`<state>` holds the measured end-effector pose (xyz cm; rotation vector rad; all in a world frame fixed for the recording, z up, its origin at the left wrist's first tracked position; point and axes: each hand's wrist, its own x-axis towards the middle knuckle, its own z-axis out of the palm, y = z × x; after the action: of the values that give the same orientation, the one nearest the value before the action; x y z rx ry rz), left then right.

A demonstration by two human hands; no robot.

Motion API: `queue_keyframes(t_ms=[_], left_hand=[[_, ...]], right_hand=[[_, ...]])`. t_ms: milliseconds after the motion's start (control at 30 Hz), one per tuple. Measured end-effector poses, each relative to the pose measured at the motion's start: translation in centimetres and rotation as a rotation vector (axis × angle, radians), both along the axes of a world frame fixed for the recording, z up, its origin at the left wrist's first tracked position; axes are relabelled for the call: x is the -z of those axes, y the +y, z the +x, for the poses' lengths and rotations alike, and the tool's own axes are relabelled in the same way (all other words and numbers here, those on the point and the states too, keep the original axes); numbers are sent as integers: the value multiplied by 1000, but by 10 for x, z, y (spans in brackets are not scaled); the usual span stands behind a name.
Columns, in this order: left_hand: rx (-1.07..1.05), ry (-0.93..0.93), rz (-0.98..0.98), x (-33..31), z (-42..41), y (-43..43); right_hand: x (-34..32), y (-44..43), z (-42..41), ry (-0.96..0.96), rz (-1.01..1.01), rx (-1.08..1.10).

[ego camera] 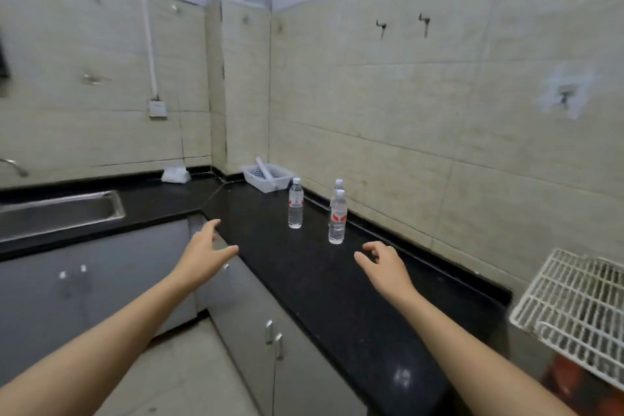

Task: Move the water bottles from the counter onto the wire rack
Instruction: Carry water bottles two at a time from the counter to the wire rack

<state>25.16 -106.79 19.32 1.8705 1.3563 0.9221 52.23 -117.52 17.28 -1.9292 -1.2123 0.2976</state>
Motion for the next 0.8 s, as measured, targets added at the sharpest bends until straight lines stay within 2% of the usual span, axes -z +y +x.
queue_keyframes(t_ms=[233, 400, 600, 800], left_hand=[[-57, -37, -73, 25, -113, 42], [-77, -75, -201, 63, -139, 61], [-44, -89, -257, 87, -123, 87], [-42, -34, -235, 94, -87, 142]], right_hand=[[16, 49, -110, -41, -82, -94], [43, 67, -156, -135, -211, -198], [60, 94, -128, -130, -275, -134], [80, 147, -61, 25, -250, -49]])
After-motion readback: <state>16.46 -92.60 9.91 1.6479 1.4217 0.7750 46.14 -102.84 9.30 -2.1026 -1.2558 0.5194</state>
